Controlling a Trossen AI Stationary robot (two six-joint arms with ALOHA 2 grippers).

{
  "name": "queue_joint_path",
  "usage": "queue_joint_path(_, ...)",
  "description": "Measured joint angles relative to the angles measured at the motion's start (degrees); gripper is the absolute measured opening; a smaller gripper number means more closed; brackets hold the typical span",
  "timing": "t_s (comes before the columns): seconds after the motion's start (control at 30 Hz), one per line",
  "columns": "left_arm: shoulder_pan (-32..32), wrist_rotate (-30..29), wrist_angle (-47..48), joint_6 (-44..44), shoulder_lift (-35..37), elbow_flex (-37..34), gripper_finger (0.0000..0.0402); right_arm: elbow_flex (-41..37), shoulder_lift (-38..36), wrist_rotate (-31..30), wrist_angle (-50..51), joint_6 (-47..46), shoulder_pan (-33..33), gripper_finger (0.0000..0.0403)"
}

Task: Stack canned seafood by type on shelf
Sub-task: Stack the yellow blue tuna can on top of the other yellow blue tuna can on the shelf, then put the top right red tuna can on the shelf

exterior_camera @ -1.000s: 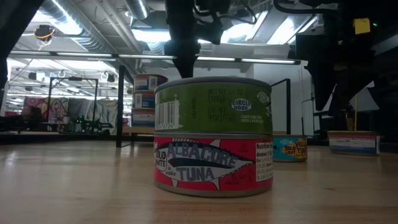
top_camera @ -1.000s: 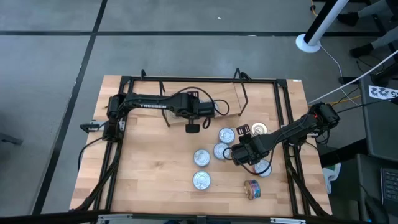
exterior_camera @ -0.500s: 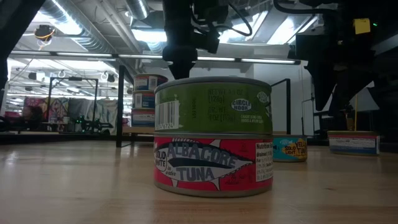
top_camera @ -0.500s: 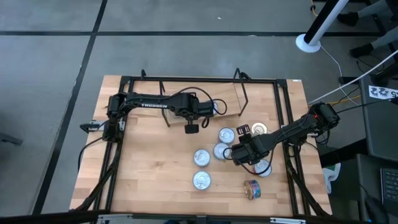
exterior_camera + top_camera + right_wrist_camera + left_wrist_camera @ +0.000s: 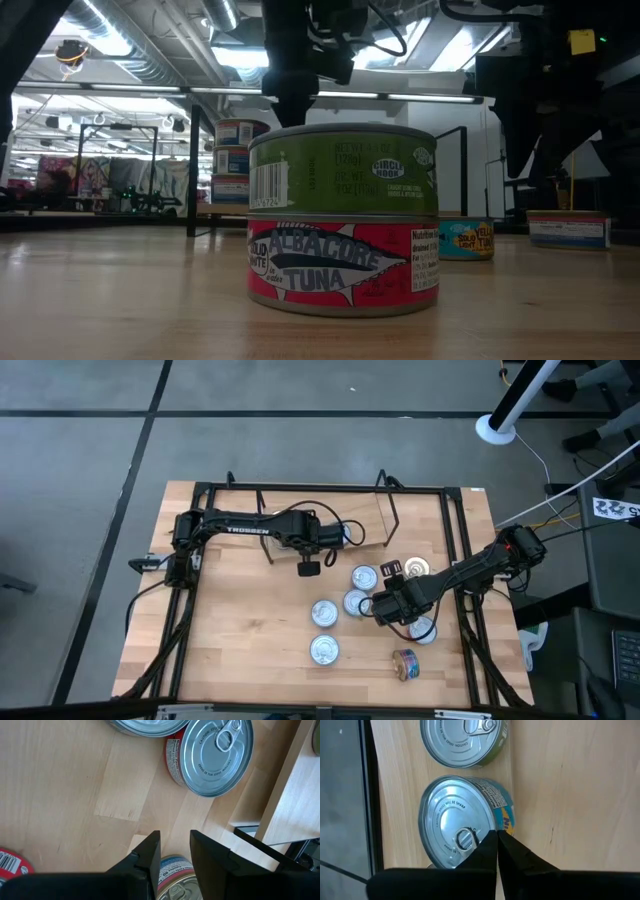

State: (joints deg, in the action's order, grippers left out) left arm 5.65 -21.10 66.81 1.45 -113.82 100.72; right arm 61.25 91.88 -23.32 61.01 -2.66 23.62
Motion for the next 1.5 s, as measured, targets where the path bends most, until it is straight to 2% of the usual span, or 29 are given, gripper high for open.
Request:
queue_joint_path(0.33,0.35,-0.93,-0.28,2.10,-1.07,-0.01,0.0072,0.00,0.00,-0.01,0.00,0.00,0.00,0.0106)
queue_joint_path(0.57,0.35,-1.09,-0.15,2.30,-1.09,0.01,0.0094,0.00,0.00,-0.01,0.00,0.00,0.00,0.0106)
queue_joint_path(0.83,-1.52,-1.07,0.69,4.86,-0.87,2.99,0.0089,-0.01,0.02,-0.03,-0.06,0.00,0.00,0.0106)
queue_joint_path(1.0,-2.81,-1.06,4.70,7.64,-0.66,5.56,0.0081,-0.02,0.00,-0.12,-0.53,0.00,0.00,0.0106)
queue_joint_path(1.23,-3.80,-1.02,11.47,2.40,3.10,6.59,0.0067,-0.01,0.02,-0.16,-1.67,-0.43,0.00,0.0110)
queue_joint_path(1.33,-3.99,-0.99,12.24,-0.32,5.72,6.57,0.0059,0.00,0.02,-0.16,-2.33,-1.42,-0.01,0.0132)
queue_joint_path(1.5,-5.04,-0.79,11.91,-2.52,9.69,6.56,0.0046,0.00,0.02,-1.26,-5.91,-1.30,-0.02,0.0197)
